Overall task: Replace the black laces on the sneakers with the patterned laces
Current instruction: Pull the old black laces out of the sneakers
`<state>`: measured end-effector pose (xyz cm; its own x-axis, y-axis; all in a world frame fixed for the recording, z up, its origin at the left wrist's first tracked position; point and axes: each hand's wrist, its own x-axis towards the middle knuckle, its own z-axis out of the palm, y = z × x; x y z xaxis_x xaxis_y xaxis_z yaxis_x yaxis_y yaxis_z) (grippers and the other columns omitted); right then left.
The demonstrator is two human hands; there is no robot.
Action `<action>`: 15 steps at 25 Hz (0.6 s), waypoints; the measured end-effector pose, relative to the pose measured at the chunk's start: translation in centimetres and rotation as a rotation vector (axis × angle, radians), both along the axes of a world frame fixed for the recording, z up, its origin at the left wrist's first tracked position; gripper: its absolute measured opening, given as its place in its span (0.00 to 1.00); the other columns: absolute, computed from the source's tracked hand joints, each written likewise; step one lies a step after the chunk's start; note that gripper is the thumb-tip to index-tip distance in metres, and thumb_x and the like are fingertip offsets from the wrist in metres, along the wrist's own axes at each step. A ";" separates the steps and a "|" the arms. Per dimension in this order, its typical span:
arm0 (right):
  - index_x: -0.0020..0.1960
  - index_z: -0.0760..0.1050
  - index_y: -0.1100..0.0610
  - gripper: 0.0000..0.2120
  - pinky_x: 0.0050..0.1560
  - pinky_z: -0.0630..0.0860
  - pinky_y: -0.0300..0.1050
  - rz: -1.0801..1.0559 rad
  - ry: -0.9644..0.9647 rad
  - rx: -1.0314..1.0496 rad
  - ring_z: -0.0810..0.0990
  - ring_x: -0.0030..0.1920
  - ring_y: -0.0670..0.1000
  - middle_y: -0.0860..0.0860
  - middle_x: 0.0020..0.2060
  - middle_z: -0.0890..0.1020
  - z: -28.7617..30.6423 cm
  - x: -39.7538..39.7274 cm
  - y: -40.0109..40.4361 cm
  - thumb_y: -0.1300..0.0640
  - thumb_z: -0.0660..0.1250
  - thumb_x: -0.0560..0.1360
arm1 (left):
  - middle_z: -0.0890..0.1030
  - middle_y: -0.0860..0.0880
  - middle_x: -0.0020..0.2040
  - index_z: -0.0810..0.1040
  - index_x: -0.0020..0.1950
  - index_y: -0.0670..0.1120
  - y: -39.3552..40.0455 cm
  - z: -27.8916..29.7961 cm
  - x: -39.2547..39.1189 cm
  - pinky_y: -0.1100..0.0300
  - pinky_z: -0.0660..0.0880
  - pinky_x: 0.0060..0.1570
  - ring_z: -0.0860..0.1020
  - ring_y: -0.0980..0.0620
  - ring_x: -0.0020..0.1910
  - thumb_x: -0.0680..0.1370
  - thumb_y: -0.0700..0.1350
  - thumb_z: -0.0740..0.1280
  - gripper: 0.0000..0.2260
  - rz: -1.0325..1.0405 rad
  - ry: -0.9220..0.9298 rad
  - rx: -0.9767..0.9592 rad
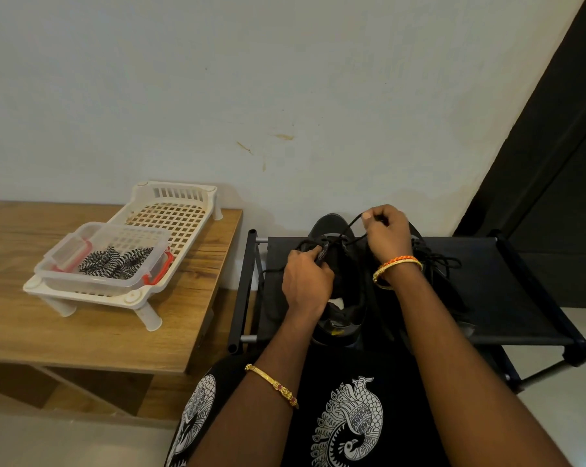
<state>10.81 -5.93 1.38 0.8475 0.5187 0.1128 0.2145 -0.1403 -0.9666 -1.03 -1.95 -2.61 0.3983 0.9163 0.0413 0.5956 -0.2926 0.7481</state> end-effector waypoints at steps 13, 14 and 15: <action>0.50 0.82 0.58 0.08 0.54 0.77 0.52 0.323 -0.500 -0.659 0.80 0.49 0.58 0.57 0.48 0.83 -1.7 -1.6 1.1 0.58 0.65 0.75 | 0.73 0.45 0.57 0.76 0.67 0.50 0.2 -0.2 0.0 0.59 0.71 0.44 0.75 0.47 0.51 0.79 0.44 0.62 0.16 -0.011 0.016 0.002; 0.49 0.82 0.57 0.08 0.54 0.78 0.52 0.318 -0.500 -0.642 0.80 0.49 0.58 0.57 0.48 0.83 -1.8 -1.7 1.2 0.59 0.65 0.75 | 0.74 0.45 0.56 0.76 0.66 0.50 0.2 -0.3 0.0 0.59 0.70 0.42 0.76 0.47 0.50 0.79 0.44 0.62 0.15 -0.012 0.013 0.001; 0.48 0.82 0.57 0.07 0.53 0.78 0.51 0.304 -0.483 -0.608 0.80 0.49 0.57 0.57 0.48 0.83 -1.8 -1.7 1.2 0.59 0.66 0.75 | 0.74 0.45 0.55 0.77 0.65 0.49 0.3 -0.4 0.1 0.60 0.70 0.40 0.76 0.47 0.49 0.79 0.44 0.63 0.15 -0.012 0.012 0.003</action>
